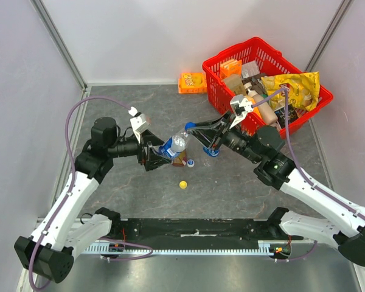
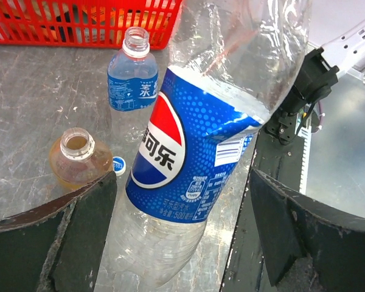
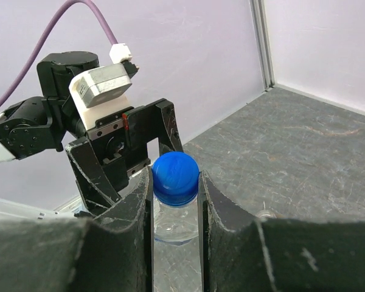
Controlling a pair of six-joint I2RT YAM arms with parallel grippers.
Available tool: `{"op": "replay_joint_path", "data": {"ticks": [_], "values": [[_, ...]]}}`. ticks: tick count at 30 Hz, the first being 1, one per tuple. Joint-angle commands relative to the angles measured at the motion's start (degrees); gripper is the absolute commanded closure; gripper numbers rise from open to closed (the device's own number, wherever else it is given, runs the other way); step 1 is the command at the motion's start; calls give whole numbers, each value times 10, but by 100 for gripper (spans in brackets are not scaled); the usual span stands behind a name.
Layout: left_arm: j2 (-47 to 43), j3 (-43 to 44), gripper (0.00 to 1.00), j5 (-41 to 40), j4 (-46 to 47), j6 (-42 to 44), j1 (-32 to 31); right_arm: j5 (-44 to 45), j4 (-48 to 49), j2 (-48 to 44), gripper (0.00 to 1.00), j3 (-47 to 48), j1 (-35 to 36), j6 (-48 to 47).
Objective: Unscrew the bottle caps
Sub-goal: Unscrew the bottle cap from the plastic bottle.
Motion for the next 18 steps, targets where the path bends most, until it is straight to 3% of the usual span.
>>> {"op": "replay_joint_path", "data": {"ticks": [1, 13, 18], "values": [[-29, -12, 5, 22, 7, 50, -3, -23, 1, -13, 100, 35, -4, 4], [-5, -12, 5, -16, -5, 60, -20, -66, 27, -7, 100, 41, -6, 34], [8, -4, 15, -17, -24, 69, -39, -65, 30, -3, 100, 39, -9, 33]]}}
